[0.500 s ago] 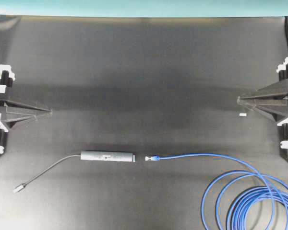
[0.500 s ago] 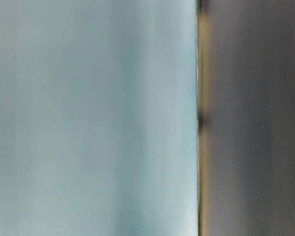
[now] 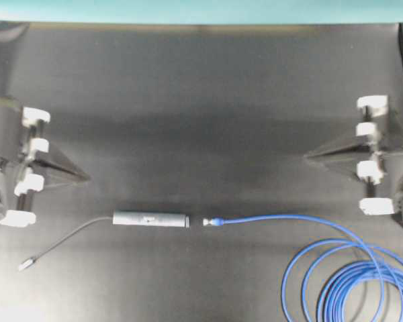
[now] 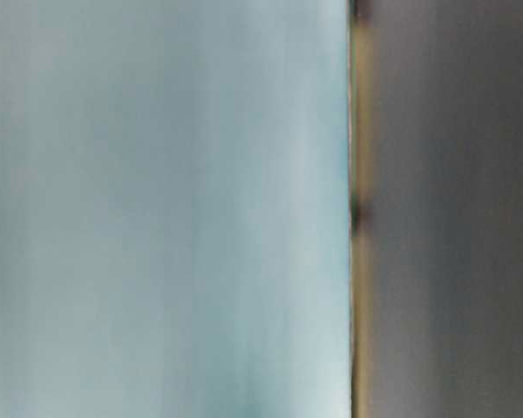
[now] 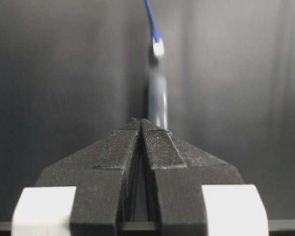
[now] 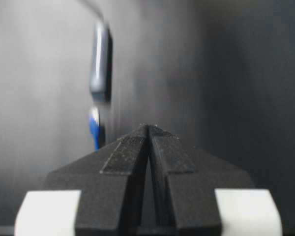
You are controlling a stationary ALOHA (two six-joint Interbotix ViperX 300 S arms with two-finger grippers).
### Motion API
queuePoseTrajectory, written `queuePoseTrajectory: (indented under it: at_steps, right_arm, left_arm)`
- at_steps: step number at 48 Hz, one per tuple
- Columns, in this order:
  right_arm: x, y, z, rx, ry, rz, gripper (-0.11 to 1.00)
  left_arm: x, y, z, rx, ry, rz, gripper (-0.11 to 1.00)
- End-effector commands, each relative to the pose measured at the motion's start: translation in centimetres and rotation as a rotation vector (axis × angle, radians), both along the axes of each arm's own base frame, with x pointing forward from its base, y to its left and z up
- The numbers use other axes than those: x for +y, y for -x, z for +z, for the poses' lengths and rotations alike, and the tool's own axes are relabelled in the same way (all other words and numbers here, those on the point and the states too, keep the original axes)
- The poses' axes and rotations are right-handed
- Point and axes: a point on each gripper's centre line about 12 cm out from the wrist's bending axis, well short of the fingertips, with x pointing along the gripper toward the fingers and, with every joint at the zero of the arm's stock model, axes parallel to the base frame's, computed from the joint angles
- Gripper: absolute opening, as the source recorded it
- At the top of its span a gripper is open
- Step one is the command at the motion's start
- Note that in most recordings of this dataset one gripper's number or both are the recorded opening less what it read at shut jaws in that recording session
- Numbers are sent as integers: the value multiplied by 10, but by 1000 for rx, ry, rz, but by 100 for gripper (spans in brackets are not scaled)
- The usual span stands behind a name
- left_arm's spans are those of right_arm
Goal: Insert the LAN cable into the hub.
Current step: 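Move both grippers down toward the grey hub and blue cable plug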
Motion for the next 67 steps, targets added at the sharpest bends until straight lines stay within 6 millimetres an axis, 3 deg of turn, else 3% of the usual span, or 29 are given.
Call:
queuePoseTrajectory:
  at_steps: [1,14,23,27,36,39,45,52,67]
  right_arm:
    - [4,-14,0,54,-6,13,0]
    - [9,-44,-24,216,4,31,0]
    - [10,-53,-39,284,9,33,0]
    - [10,-56,-41,282,9,34,0]
    - [11,-59,-41,259,5,34,0]
    - [11,-60,-41,252,3,32,0]
    - [12,-60,-39,238,1,34,0]
    - [16,-60,-40,235,0,44,0]
    - [19,-60,-39,231,-17,45,0]
  left_arm:
    - [-2,-12,7,12,-2,-7,0]
    - [-9,-41,-18,121,-3,-24,0]
    - [-15,-53,-37,63,5,-42,4]
    - [-16,-54,-49,3,21,-44,19]
    - [-18,-50,-65,-91,86,-32,75]
    - [-18,-46,-71,-127,107,-30,84]
    - [-17,-40,-88,-173,128,-28,75]
    - [-17,-37,-114,-204,144,-32,78]
    - [-26,-50,-152,-224,215,-38,79]
